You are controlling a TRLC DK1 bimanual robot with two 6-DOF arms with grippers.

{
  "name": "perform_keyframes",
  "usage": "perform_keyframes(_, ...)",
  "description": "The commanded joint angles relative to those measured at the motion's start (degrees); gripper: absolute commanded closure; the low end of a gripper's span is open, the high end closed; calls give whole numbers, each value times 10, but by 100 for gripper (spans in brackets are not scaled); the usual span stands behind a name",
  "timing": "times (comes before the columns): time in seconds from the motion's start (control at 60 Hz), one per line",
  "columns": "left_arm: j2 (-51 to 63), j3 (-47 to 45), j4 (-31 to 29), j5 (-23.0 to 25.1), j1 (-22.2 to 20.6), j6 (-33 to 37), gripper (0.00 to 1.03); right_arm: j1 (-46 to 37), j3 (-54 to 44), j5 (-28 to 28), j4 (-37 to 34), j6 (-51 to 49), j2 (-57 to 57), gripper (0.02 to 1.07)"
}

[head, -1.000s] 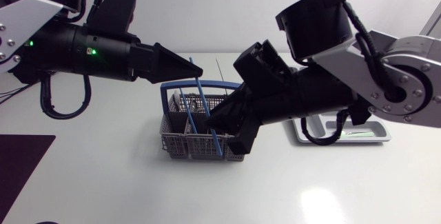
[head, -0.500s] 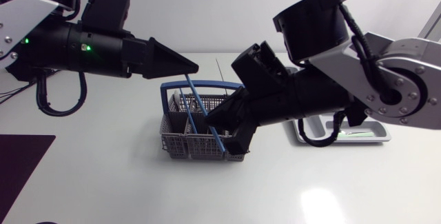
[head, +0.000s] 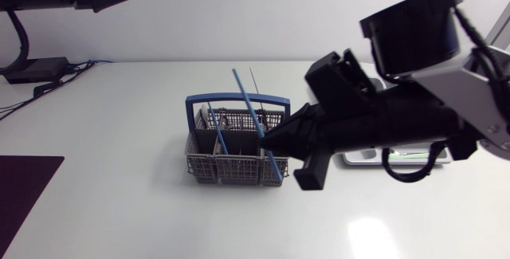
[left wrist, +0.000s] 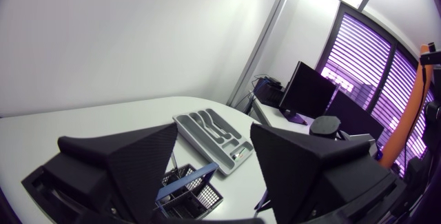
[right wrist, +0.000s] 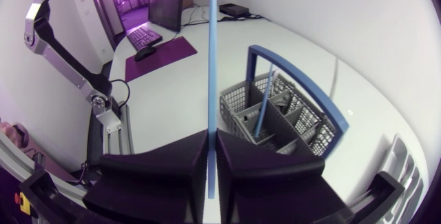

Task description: Unload the cutlery basket into the drawer organizer.

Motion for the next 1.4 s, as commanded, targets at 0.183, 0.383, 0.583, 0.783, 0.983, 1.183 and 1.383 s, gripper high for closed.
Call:
perform_keyframes(0.183,-64,-103,-66,-31,22,133,25,-121,-14,-3,-27,-13,-51,101)
perform_keyframes(0.383,-96,-184,-86,-75,21,228,25,-231,-1,-1,-23,-25,-23,101)
perform_keyframes(0.583,-134,-278,-61,-184,-37,296,25,-333,12,12,-6,-40,42,101)
perform_keyframes(0.783,-130,-311,-17,-199,-32,307,25,-385,41,48,12,-49,126,101)
perform_keyframes(0.983,-84,-314,26,-201,-18,319,25,-396,88,90,30,-46,235,101)
perform_keyframes(1.183,-40,-311,62,-200,3,319,25,-396,124,124,58,-33,336,100)
perform_keyframes(1.383,6,-283,84,-200,12,320,25,-399,148,145,77,-24,414,98)
